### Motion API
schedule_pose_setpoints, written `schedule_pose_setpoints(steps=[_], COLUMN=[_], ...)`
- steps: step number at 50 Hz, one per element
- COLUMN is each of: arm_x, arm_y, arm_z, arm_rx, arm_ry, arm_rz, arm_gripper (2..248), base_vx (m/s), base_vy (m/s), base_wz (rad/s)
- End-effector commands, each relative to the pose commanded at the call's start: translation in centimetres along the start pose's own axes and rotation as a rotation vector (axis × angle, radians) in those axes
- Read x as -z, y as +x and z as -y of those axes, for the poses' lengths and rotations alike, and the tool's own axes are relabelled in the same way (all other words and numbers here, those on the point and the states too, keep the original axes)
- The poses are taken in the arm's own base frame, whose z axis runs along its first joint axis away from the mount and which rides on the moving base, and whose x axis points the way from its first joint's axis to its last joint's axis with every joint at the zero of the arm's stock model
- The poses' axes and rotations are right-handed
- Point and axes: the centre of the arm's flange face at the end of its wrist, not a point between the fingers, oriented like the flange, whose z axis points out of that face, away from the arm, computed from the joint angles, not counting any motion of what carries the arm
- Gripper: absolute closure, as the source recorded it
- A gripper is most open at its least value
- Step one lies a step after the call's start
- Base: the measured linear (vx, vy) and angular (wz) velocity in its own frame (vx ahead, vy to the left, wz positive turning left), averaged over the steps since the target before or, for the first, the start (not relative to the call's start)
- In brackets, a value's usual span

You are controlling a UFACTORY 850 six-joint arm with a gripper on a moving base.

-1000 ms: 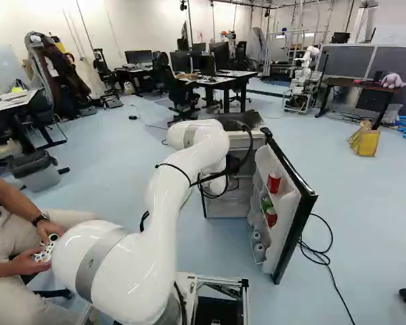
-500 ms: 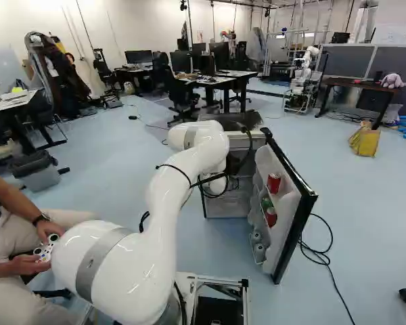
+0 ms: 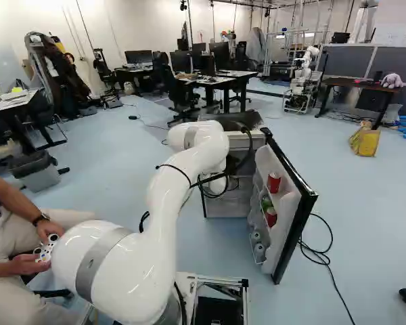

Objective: Grab a drink from the fridge

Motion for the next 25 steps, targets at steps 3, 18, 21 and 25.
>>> schedule_pose_setpoints(steps=[3,18,21,25], arm_x=[0.00,0.00,0.00,0.00], arm_y=[0.00,0.00,0.00,0.00], arm_z=[0.00,0.00,0.00,0.00], arm_rx=[0.000,0.000,0.000,0.000], arm_ry=[0.000,0.000,0.000,0.000], arm_rz=[0.000,0.000,0.000,0.000], arm_gripper=[160,160,160,160], base_vx=[0.000,0.000,0.000,0.000], base_vy=[0.000,0.000,0.000,0.000], base_wz=[0.000,0.000,0.000,0.000])
